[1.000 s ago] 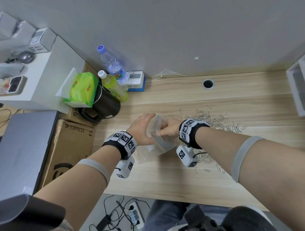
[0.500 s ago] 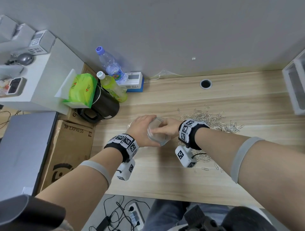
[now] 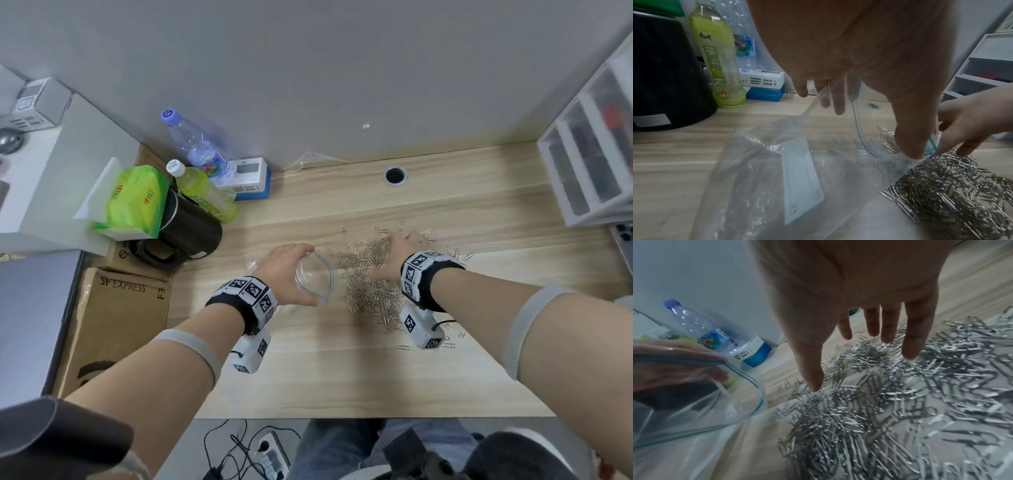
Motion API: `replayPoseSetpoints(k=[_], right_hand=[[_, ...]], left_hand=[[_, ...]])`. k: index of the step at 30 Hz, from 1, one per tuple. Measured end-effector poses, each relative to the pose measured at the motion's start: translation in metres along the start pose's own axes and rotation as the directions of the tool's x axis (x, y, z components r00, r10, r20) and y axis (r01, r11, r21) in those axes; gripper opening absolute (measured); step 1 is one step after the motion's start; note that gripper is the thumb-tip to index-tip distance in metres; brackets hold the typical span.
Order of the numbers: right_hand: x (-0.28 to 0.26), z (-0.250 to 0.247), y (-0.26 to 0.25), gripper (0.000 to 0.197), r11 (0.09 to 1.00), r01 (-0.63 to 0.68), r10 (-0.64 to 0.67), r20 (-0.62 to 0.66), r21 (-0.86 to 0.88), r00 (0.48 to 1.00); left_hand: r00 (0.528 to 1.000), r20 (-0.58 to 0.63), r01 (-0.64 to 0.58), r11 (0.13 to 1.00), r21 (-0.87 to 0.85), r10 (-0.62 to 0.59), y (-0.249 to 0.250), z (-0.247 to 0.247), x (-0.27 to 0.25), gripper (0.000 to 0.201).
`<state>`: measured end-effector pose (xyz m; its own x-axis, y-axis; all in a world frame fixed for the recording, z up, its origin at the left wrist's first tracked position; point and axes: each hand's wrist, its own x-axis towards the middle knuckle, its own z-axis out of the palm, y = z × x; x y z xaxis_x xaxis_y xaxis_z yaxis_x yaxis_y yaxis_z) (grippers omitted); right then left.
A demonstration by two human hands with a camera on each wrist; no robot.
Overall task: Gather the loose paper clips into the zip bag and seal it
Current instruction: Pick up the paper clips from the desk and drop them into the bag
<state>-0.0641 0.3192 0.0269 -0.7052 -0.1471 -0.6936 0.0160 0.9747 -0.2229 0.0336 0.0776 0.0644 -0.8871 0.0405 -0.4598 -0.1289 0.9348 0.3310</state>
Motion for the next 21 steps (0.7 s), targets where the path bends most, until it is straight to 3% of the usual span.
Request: replayPoseSetpoints(k=[4,9,11,17,19,21], right_hand=[[0.003,0.010,0.020,0.119,0.993,-0.014,0.005,-0.082,-0.114,0.997],[0.009,0.028,0.027,0.139,0.983,0.032,-0.036,-0.019,-0.180,0.999],[0.009,0.034,0.025,0.131,0.982,0.082,-0.087,-0.019,-0.171,0.996],[0.010,0.042,0.025,0.076,0.972,0.232,-0.234,-0.093,-0.037,0.968],[0.010,0.038,0.023,0.080,0.971,0.240,-0.240,-0.120,-0.016,0.963],[0.009,0.032,0.019,0.101,0.983,0.182,-0.185,-0.130,-0.038,0.974]], left_hand=[[1.000,-0.001,-0.004,1.000,-0.003,0.004,0.004,0.005,0.005,0.110],[1.000,0.005,0.019,1.000,-0.012,-0.019,0.005,0.016,0.004,0.109],[1.000,-0.002,0.026,0.999,-0.032,-0.026,0.005,0.021,0.002,0.108],[0.999,-0.038,0.035,0.997,-0.075,-0.038,-0.002,0.035,0.002,0.113],[0.999,-0.032,0.035,0.997,-0.073,-0.037,-0.004,0.034,0.005,0.112],[0.999,-0.027,0.034,0.996,-0.078,-0.036,-0.004,0.032,0.006,0.110]])
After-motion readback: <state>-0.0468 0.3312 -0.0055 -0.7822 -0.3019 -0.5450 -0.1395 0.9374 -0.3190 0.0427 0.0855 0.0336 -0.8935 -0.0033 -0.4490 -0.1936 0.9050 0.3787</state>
